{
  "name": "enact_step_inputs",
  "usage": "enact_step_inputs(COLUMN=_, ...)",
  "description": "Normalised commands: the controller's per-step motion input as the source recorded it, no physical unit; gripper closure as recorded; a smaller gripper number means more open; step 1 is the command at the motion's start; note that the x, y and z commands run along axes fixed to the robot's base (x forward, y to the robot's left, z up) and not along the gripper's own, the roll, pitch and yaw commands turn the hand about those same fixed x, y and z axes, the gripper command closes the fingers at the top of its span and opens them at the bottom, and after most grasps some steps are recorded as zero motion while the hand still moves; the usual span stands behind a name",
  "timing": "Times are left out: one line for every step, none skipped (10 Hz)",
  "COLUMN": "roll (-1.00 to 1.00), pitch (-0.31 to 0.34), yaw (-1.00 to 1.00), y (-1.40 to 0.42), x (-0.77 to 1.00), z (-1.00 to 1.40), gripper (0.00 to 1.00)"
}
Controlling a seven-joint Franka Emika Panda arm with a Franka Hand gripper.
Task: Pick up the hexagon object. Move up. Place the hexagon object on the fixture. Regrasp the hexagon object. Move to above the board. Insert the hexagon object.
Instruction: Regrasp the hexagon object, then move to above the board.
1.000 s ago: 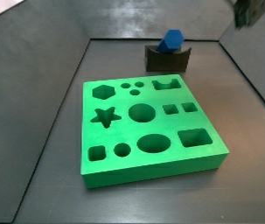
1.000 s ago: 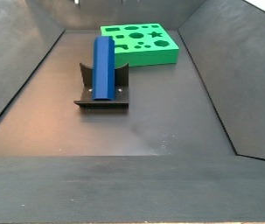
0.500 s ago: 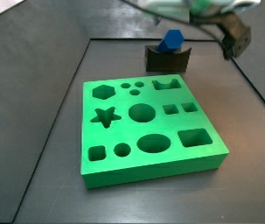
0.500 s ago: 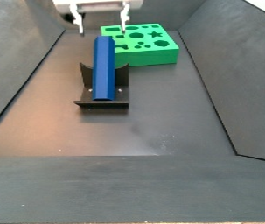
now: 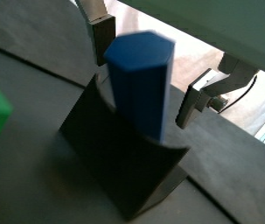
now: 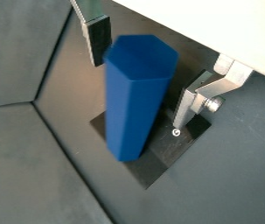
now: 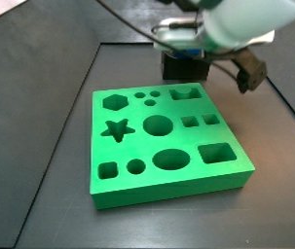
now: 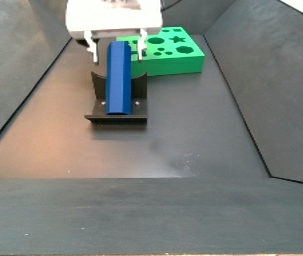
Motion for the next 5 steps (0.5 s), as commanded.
enact_step_inputs(roll=0.0, pitch=0.0, yaw=0.0, y=0.0, x=0.0, z=0.0, gripper=1.0)
enact_step_inputs(roll=0.03, pitch=0.539, yaw=0.35, y=-0.08, x=0.04, z=1.0, gripper=1.0)
enact_step_inputs(roll=0.02, pitch=0.515, yaw=0.37, y=-0.08, x=0.05, z=1.0, gripper=1.0)
enact_step_inputs(roll=0.01, pitch=0.429, yaw=0.42, y=-0.07, x=0.06, z=1.0, gripper=1.0)
enact_step_inputs(roll=0.02, pitch=0.271, yaw=0.47, y=-0.08, x=0.06, z=1.0, gripper=1.0)
